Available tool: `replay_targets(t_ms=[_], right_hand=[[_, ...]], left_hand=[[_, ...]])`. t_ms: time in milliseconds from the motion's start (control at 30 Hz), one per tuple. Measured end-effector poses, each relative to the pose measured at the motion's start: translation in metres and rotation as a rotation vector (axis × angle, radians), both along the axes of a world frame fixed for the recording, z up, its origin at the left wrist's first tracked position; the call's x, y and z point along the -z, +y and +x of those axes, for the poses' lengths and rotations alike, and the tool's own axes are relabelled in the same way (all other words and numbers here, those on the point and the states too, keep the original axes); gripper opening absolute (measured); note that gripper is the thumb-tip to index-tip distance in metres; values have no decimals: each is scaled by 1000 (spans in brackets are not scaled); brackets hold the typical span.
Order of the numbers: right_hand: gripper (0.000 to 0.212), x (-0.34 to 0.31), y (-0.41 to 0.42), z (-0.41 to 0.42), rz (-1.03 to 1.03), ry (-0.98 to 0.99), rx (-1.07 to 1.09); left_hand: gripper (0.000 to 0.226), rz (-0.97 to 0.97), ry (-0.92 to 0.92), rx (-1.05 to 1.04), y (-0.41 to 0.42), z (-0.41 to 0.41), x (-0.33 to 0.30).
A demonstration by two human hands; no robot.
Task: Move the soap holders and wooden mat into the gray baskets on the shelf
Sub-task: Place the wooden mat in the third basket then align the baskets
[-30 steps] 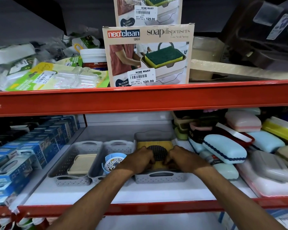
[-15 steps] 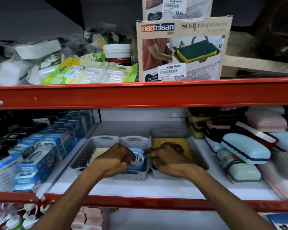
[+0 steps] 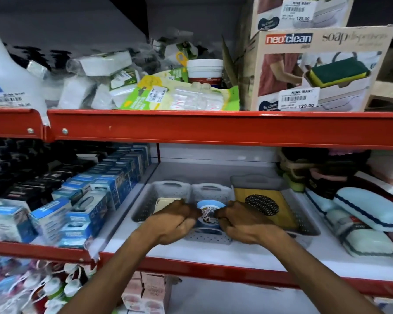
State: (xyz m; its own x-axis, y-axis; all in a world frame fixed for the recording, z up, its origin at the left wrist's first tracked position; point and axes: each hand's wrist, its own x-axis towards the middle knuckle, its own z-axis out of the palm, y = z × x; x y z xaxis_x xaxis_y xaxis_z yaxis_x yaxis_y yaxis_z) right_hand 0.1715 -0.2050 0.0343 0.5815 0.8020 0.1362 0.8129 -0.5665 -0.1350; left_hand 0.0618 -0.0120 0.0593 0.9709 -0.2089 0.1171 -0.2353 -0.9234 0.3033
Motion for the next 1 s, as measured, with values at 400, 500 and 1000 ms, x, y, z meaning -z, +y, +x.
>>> replay_targets(t_ms=[400,500,1000], right_hand=[[39,-8,95,-36,105,16,-89],[35,-5,107,-35,82,30,-60],[44,-16,98,-54,110,77,33]], left_hand=[[49,-81,64,-174,79,-24,12],[43,-83,61,-182,84,-22,13],[32,-41,6,-137,91,-26,19]])
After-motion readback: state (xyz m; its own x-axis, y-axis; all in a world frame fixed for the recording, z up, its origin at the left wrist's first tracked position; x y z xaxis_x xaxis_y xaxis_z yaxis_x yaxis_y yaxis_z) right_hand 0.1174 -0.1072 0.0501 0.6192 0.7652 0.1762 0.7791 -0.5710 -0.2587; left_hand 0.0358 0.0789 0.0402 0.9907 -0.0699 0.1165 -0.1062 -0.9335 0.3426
